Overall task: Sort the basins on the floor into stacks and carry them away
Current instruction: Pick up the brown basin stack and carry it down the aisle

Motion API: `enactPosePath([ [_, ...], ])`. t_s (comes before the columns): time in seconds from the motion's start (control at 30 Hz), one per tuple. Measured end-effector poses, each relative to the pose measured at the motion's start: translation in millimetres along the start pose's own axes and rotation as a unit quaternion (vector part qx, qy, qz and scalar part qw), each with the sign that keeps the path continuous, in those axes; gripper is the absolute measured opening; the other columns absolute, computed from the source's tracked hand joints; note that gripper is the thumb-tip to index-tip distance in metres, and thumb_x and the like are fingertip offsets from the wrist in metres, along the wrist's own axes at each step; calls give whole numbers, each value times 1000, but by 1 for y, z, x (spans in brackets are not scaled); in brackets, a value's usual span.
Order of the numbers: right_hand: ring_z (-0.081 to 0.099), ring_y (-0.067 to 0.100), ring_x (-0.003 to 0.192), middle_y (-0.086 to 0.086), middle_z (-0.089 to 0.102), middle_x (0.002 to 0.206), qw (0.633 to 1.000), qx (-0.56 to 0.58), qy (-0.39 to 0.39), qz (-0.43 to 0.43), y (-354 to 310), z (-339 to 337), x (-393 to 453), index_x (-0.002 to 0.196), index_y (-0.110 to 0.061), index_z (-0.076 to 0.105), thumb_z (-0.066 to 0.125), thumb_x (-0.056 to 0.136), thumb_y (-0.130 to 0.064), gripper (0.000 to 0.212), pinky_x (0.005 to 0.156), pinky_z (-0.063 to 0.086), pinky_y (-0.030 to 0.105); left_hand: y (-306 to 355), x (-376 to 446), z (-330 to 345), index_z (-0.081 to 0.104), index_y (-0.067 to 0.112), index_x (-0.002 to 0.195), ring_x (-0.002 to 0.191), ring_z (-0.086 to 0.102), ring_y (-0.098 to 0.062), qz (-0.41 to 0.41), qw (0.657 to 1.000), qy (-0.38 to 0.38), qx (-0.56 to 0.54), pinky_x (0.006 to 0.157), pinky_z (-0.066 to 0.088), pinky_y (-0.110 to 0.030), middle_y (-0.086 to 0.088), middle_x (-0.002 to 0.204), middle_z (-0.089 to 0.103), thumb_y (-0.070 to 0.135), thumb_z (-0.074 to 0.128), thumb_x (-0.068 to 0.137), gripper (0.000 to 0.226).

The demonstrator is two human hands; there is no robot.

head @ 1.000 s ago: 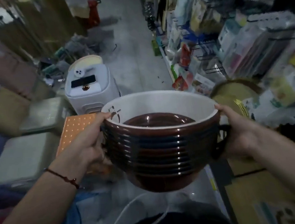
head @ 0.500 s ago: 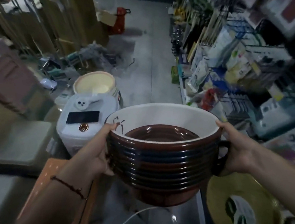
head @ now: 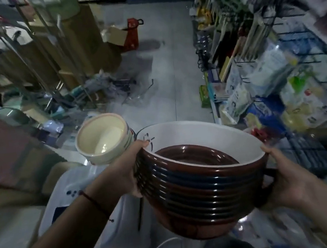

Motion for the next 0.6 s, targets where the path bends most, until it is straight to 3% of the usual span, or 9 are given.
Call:
enactPosePath([
  [0.1,56,37,96,17,59,104,999,-32,-23,27,-75,37,42,104,-16,64,72,61,-61,63,90,46,51,58,32,18,64,5,88,69,70,-28,54,998,19,-37,64,53,-34,-13,74,70,49,57,88,45],
  [0.17,55,39,95,18,59,107,997,-71,-26,17,-123,69,62,99,-17,64,69,66,-62,56,89,45,52,87,47,21,61,7,83,44,65,-18,83,994,42,-57,50,50,-23,-7,53,66,43,54,92,37],
  [0.23,54,38,95,19,58,109,991,-134,-25,4,-167,106,80,97,-19,63,66,68,-63,53,81,47,47,113,58,14,56,8,84,34,58,-14,110,986,79,-96,37,43,-16,-4,43,60,36,50,96,31],
  [0.3,54,36,92,18,56,107,981,-191,-23,2,-201,147,93,96,-20,62,65,68,-64,52,70,47,43,129,63,-1,57,8,86,41,60,-18,101,978,116,-141,40,44,-19,-6,45,61,40,51,95,34],
  [0.43,55,38,95,20,55,111,955,-286,-71,-6,-246,252,117,103,-21,62,66,64,-65,59,67,49,42,158,84,-55,60,14,98,77,58,-28,103,949,189,-229,67,47,-33,-11,86,60,54,55,84,42],
  [0.5,55,40,99,22,54,115,939,-333,-92,-3,-254,310,131,108,-20,61,66,63,-64,63,68,50,43,171,98,-87,59,15,89,73,55,-24,110,929,224,-273,64,43,-31,-8,77,58,50,53,87,35],
  [0.6,55,40,102,21,53,116,925,-365,-101,-2,-260,379,157,110,-20,61,69,62,-62,64,72,50,44,189,122,-121,56,14,76,51,56,-23,104,915,249,-301,50,44,-24,-4,48,56,45,49,90,35],
])
Point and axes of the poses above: each hand's wrist, its own x-axis towards the middle knuckle, its own z-axis out of the palm, y = z × x, the point moved 6 cm from there along x, towards the middle knuckle
